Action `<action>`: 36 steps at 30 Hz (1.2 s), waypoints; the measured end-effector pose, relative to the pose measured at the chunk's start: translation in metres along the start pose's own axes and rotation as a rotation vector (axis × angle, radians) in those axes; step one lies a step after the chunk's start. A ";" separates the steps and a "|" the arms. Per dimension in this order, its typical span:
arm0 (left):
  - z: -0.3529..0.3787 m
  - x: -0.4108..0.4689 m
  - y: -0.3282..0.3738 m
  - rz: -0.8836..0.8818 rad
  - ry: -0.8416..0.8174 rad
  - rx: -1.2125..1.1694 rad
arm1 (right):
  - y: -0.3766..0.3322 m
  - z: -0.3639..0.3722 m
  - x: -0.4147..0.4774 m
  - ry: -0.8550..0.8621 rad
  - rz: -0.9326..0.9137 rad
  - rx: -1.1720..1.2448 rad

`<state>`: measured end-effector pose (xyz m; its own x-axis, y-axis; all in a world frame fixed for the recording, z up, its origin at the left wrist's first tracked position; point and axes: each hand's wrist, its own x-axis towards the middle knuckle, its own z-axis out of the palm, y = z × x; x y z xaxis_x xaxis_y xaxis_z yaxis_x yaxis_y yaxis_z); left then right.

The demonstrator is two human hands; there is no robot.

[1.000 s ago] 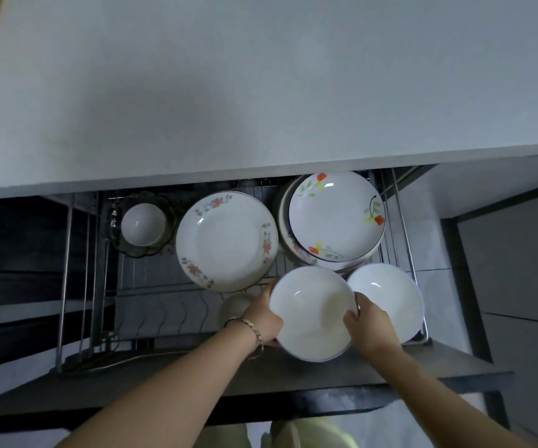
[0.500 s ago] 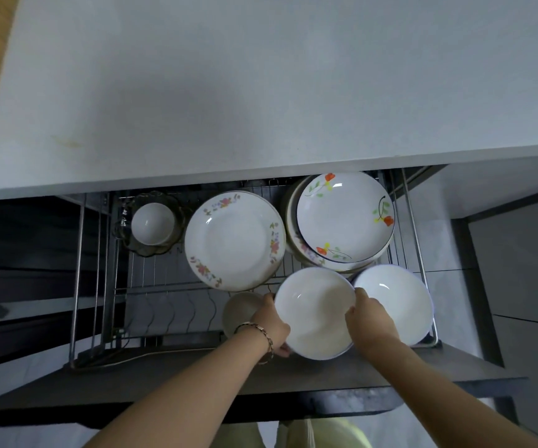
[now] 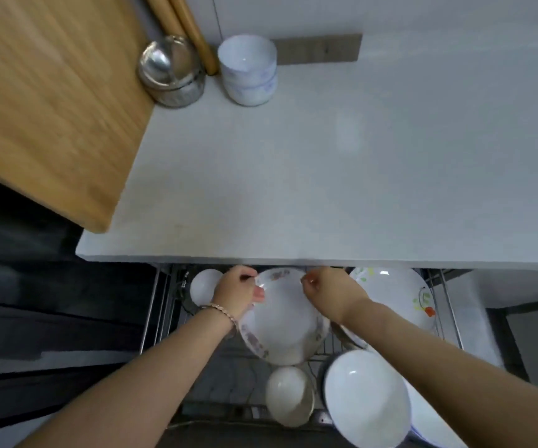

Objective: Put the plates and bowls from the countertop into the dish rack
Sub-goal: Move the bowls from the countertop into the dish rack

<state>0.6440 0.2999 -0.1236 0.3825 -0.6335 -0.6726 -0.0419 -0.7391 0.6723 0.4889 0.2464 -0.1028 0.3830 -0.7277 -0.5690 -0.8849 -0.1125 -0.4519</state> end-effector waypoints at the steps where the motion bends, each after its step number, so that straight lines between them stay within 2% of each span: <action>1: -0.020 0.009 0.018 -0.001 0.019 -0.046 | -0.020 -0.010 0.015 -0.005 -0.011 0.019; 8: -0.146 0.100 0.135 0.023 0.129 -0.276 | -0.148 -0.070 0.130 0.077 0.002 0.074; 14: -0.196 0.201 0.206 0.021 0.111 -0.425 | -0.202 -0.104 0.233 0.182 0.072 0.058; 20: -0.211 0.283 0.242 0.032 0.048 -0.618 | -0.200 -0.108 0.291 0.283 0.124 0.111; 23: -0.217 0.309 0.245 0.007 0.052 -0.609 | -0.187 -0.099 0.298 0.279 0.138 0.117; 25: -0.219 0.316 0.248 0.051 0.050 -0.611 | -0.178 -0.095 0.299 0.281 0.141 0.107; 31: -0.207 0.302 0.241 0.107 0.139 -0.658 | -0.161 -0.089 0.283 0.276 0.166 0.185; 36: -0.178 0.237 0.212 0.076 0.104 -0.642 | -0.156 -0.101 0.244 0.289 0.108 0.317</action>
<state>0.8902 0.0341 -0.0852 0.4889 -0.6293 -0.6040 0.4750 -0.3887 0.7895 0.6937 0.0183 -0.1018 0.1632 -0.8884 -0.4290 -0.7735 0.1547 -0.6146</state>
